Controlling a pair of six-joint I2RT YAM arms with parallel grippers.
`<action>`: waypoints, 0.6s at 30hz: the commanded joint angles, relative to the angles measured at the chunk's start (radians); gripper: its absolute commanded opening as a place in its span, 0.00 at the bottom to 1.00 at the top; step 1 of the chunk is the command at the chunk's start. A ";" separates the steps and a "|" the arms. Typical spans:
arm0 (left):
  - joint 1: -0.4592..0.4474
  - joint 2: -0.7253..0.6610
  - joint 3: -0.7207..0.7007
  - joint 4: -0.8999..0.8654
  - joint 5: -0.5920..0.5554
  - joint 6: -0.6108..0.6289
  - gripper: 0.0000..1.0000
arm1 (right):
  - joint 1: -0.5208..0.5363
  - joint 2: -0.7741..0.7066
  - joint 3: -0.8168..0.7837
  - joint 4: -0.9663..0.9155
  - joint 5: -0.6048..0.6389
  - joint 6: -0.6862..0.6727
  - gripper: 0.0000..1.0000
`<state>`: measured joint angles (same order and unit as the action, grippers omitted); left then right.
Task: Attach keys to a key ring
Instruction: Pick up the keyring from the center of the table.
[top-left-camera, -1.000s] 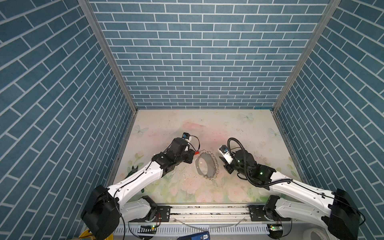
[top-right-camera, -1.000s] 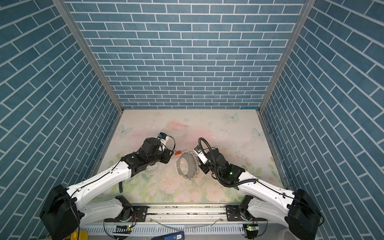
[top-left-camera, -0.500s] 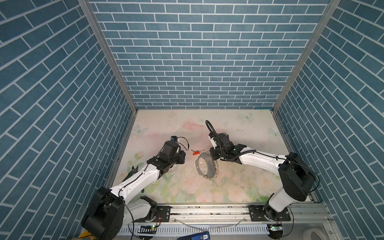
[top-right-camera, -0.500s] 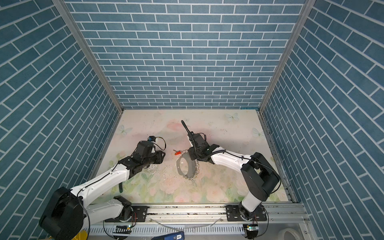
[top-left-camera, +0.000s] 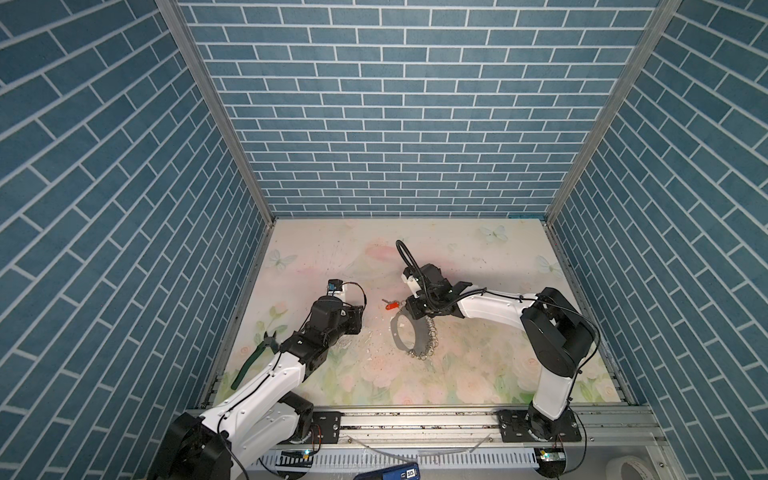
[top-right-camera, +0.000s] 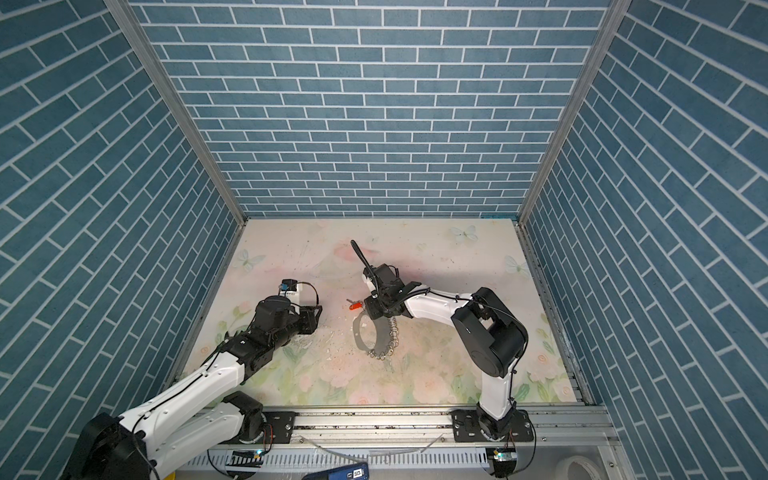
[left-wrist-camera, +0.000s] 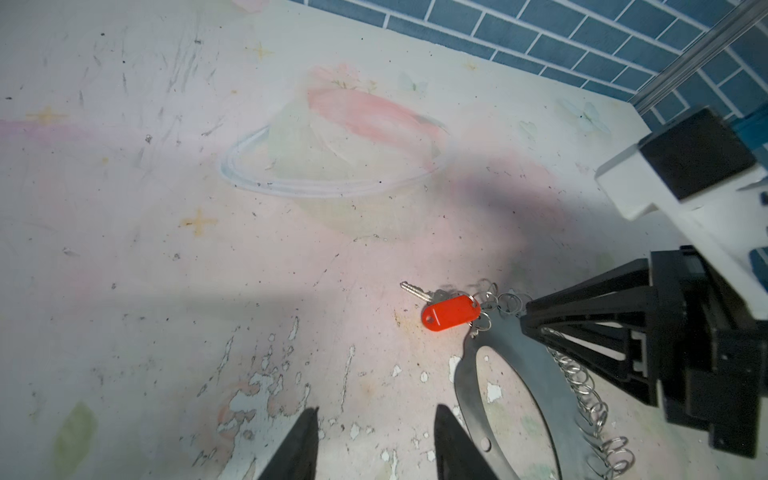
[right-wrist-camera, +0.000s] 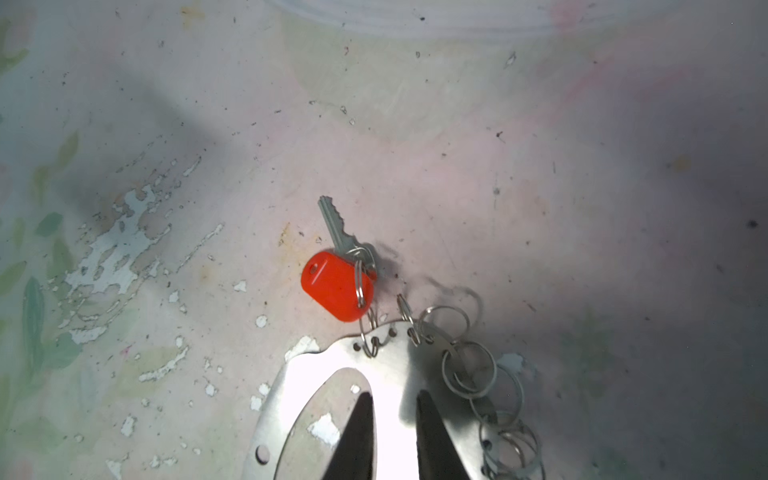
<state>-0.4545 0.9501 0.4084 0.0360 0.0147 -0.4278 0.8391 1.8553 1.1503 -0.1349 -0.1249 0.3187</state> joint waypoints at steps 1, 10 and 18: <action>0.009 -0.010 -0.026 0.042 -0.014 0.018 0.47 | 0.010 0.033 0.055 -0.009 -0.022 0.037 0.18; 0.013 -0.011 -0.040 0.051 -0.018 0.021 0.48 | 0.025 0.069 0.074 -0.010 -0.033 0.030 0.17; 0.012 -0.017 -0.043 0.055 -0.016 0.019 0.48 | 0.028 0.097 0.092 -0.009 -0.005 0.027 0.16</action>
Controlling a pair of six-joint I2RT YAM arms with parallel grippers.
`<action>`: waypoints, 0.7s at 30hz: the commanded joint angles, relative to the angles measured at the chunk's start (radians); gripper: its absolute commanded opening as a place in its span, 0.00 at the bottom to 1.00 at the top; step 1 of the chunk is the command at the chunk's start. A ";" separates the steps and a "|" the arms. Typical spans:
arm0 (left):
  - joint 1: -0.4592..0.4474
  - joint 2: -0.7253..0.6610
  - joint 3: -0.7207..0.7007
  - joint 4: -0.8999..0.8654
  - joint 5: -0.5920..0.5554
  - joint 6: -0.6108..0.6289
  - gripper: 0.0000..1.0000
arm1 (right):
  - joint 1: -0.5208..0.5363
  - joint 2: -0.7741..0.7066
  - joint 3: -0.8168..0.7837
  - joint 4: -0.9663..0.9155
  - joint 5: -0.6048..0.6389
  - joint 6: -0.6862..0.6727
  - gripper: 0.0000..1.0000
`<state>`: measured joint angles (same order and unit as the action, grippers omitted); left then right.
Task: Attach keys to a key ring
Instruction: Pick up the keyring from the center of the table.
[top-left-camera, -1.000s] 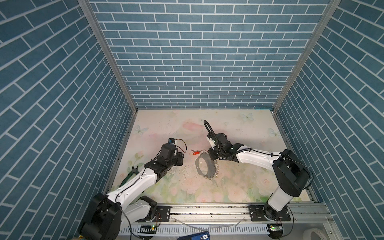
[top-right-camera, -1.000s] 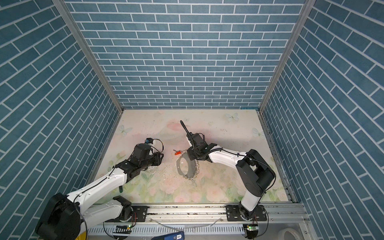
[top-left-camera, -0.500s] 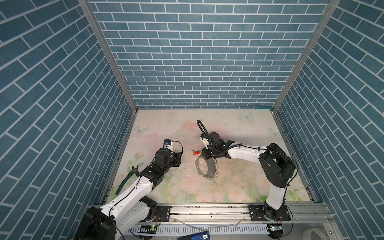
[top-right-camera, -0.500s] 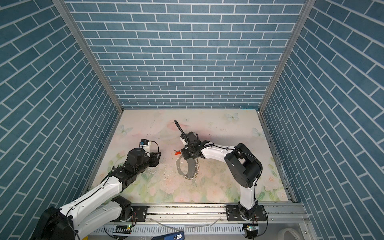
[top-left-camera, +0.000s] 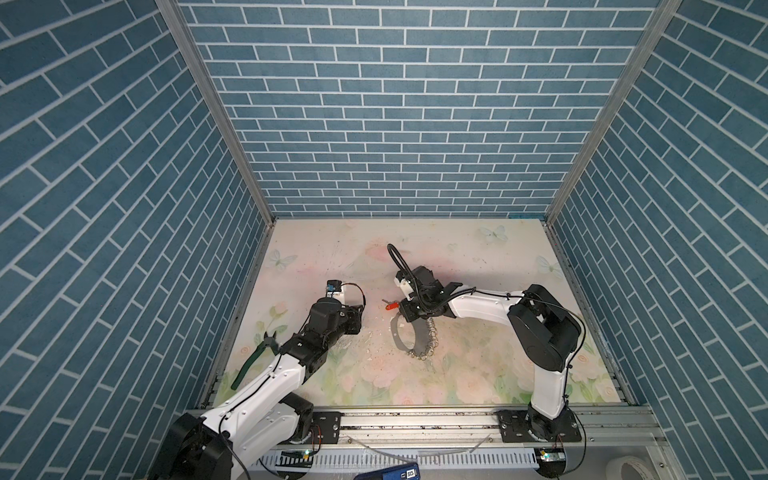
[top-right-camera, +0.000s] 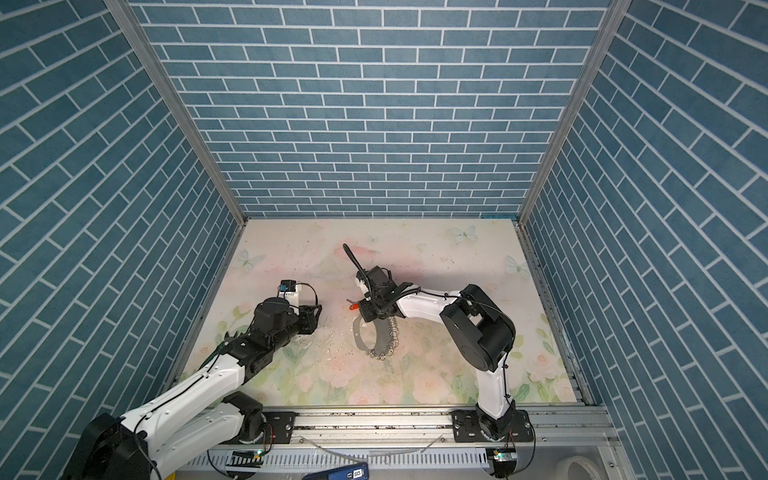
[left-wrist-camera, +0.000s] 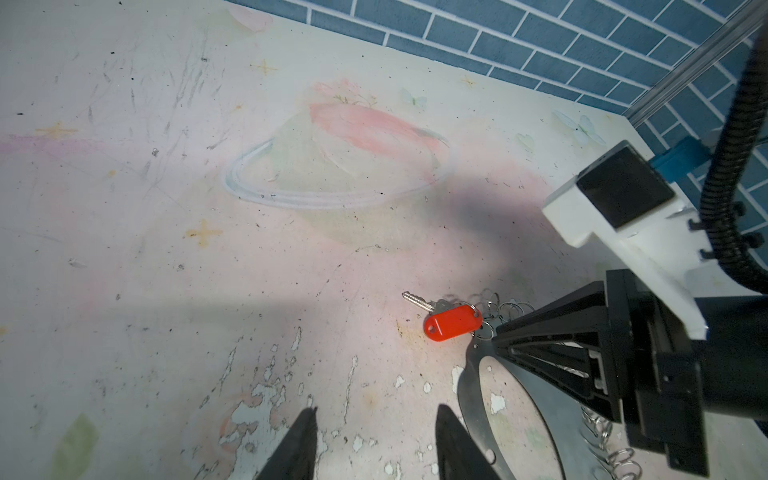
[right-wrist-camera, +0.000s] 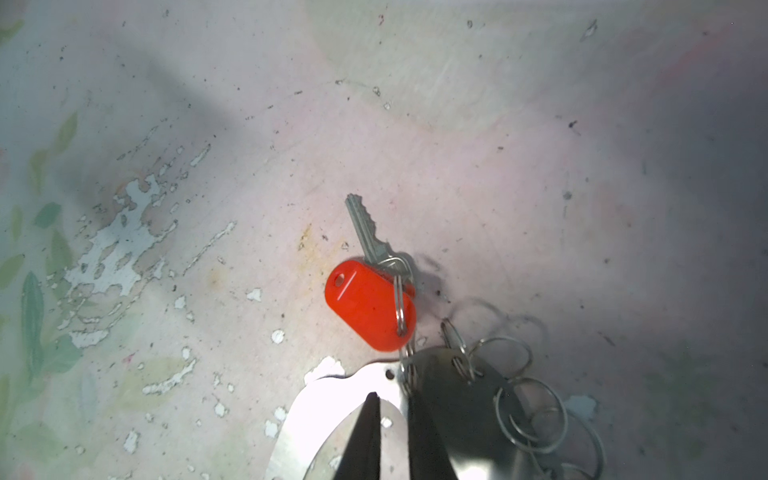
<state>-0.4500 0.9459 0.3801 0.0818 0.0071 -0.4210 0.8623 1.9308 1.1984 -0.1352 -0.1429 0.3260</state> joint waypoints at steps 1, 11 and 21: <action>0.008 -0.013 -0.015 0.010 -0.007 0.013 0.48 | 0.004 0.026 0.046 -0.008 0.014 0.019 0.16; 0.010 -0.020 -0.019 0.012 -0.009 0.011 0.51 | 0.005 0.059 0.076 -0.011 0.031 0.009 0.13; 0.009 -0.021 -0.025 0.013 -0.007 0.010 0.51 | 0.010 0.076 0.100 -0.032 0.042 -0.008 0.05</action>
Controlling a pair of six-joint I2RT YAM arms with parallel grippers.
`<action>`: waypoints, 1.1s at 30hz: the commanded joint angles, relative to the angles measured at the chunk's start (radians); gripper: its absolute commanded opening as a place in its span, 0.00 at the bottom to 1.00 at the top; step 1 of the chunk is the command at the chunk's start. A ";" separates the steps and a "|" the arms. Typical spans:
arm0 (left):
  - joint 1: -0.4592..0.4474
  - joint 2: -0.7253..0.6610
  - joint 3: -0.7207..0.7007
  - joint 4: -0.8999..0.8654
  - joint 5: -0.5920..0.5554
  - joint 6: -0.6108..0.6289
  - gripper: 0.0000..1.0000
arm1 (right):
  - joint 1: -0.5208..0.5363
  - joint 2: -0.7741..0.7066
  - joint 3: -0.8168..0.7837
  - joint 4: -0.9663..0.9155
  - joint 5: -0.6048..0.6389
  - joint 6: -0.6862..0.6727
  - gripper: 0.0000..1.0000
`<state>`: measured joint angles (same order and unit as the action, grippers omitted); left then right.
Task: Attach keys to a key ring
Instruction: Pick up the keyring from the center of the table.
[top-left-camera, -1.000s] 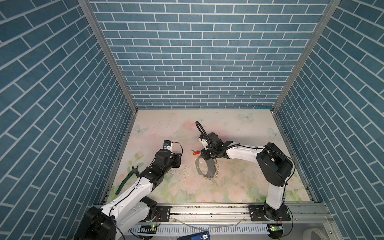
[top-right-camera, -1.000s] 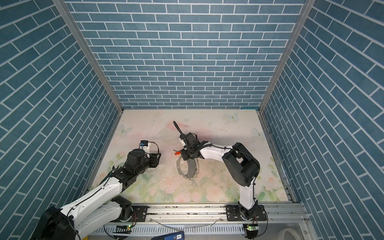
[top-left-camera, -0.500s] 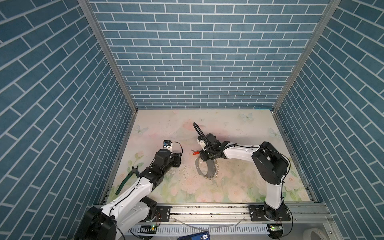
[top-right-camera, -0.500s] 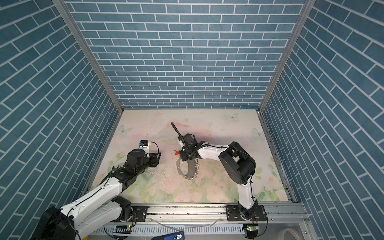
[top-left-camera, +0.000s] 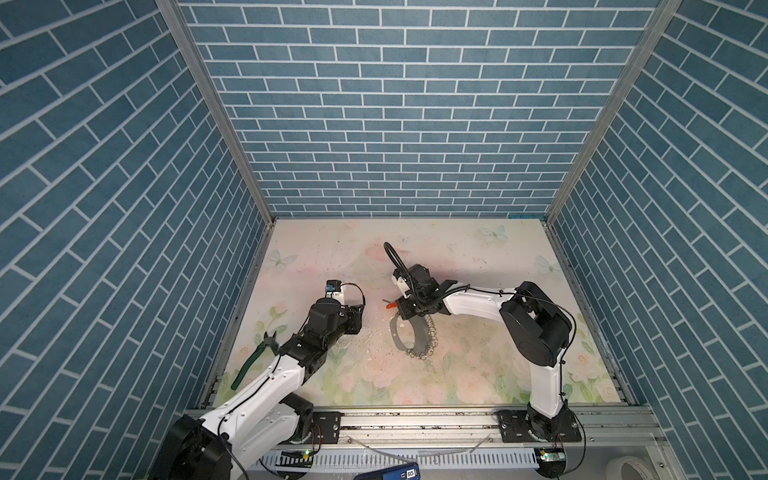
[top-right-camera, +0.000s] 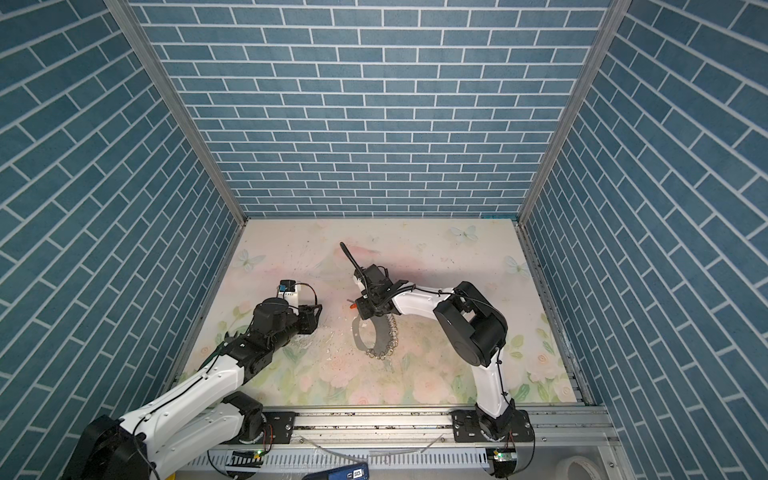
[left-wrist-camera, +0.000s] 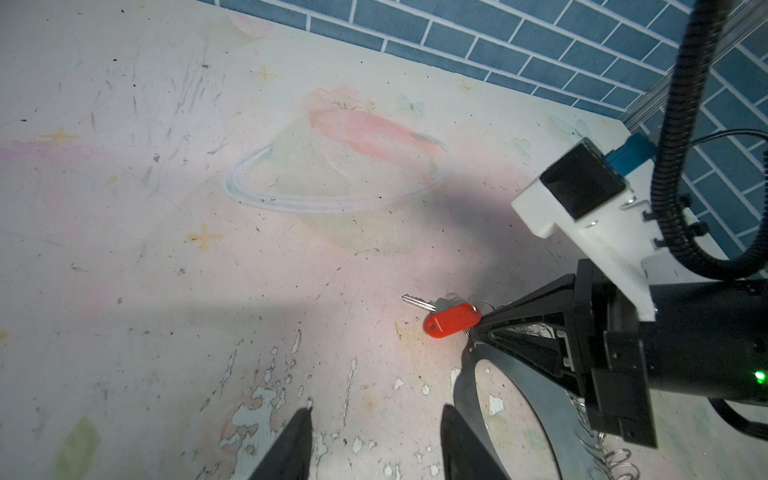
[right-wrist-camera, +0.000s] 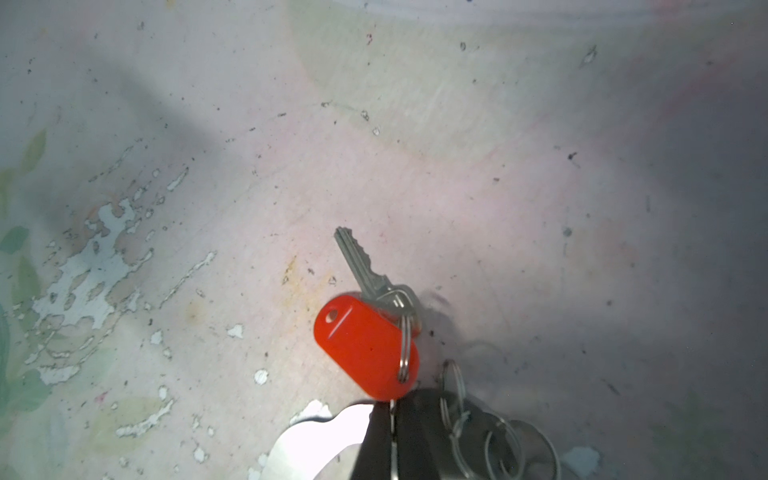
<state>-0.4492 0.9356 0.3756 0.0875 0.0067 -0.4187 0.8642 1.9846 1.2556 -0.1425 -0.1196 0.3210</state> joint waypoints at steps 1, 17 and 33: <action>0.008 -0.013 -0.021 0.006 -0.007 0.008 0.51 | 0.010 0.022 0.041 -0.027 0.018 -0.005 0.04; 0.008 0.088 0.002 0.095 0.153 0.009 0.46 | 0.014 -0.205 -0.131 0.068 -0.062 -0.086 0.00; -0.001 0.094 -0.048 0.447 0.501 -0.025 0.38 | -0.007 -0.576 -0.403 0.141 -0.247 -0.282 0.00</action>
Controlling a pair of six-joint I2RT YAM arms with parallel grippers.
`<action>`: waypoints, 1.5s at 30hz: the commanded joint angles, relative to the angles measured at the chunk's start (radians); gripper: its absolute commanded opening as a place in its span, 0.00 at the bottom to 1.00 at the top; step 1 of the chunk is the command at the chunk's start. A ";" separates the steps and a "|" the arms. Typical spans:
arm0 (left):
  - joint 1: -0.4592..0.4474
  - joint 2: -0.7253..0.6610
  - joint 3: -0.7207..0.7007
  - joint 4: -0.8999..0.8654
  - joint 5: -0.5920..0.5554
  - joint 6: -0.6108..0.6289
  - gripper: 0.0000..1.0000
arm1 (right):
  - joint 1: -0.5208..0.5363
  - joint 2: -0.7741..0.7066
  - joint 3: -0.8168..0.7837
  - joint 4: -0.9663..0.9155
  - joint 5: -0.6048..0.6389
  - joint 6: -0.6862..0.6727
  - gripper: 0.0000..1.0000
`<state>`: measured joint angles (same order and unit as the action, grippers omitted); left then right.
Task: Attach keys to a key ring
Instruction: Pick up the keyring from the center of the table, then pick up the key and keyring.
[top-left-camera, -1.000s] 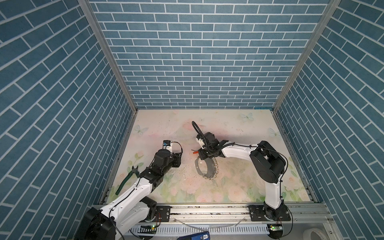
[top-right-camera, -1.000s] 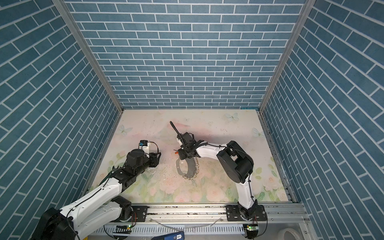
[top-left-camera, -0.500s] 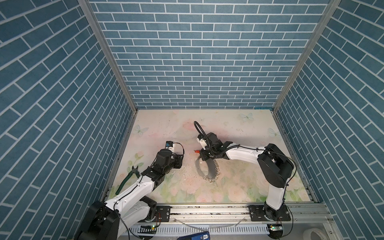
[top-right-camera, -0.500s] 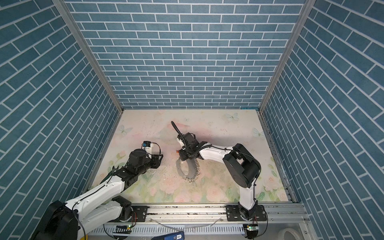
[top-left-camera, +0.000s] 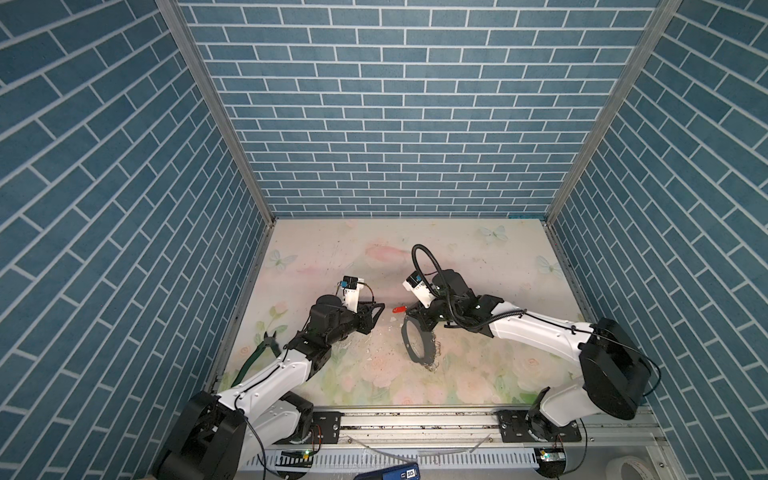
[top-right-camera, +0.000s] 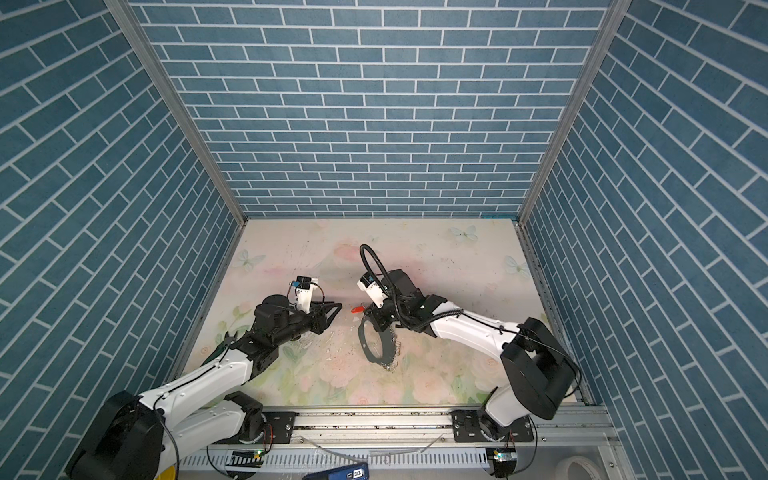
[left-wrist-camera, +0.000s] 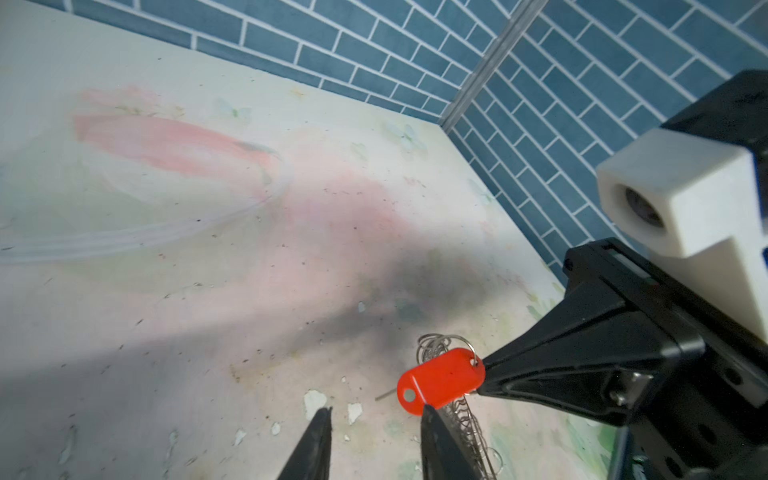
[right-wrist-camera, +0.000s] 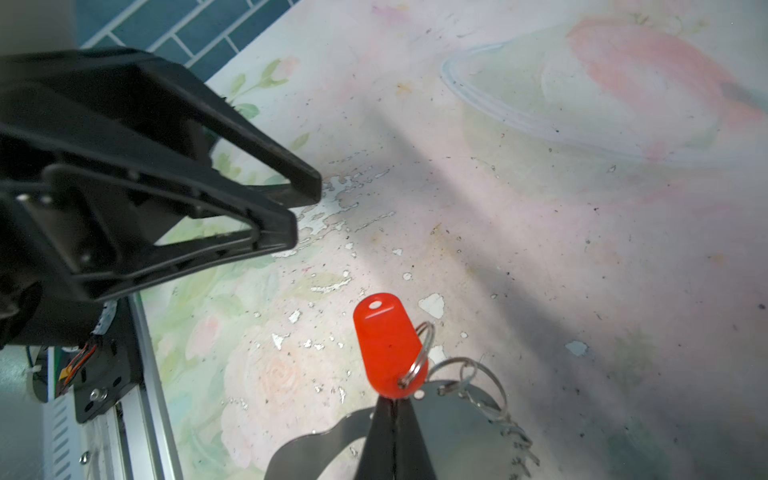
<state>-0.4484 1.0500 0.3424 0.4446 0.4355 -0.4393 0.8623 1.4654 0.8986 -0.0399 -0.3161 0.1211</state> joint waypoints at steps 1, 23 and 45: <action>-0.007 -0.024 -0.013 0.091 0.073 -0.003 0.38 | -0.008 -0.080 -0.062 0.040 -0.055 -0.095 0.00; -0.372 -0.112 0.100 -0.182 -0.224 0.433 0.47 | -0.056 -0.295 -0.163 0.000 -0.180 -0.162 0.00; -0.450 -0.033 0.149 -0.240 -0.264 0.595 0.37 | -0.057 -0.280 -0.127 -0.069 -0.208 -0.169 0.00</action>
<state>-0.8909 1.0065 0.4603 0.2321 0.1562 0.1352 0.8085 1.1854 0.7395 -0.0971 -0.4980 -0.0086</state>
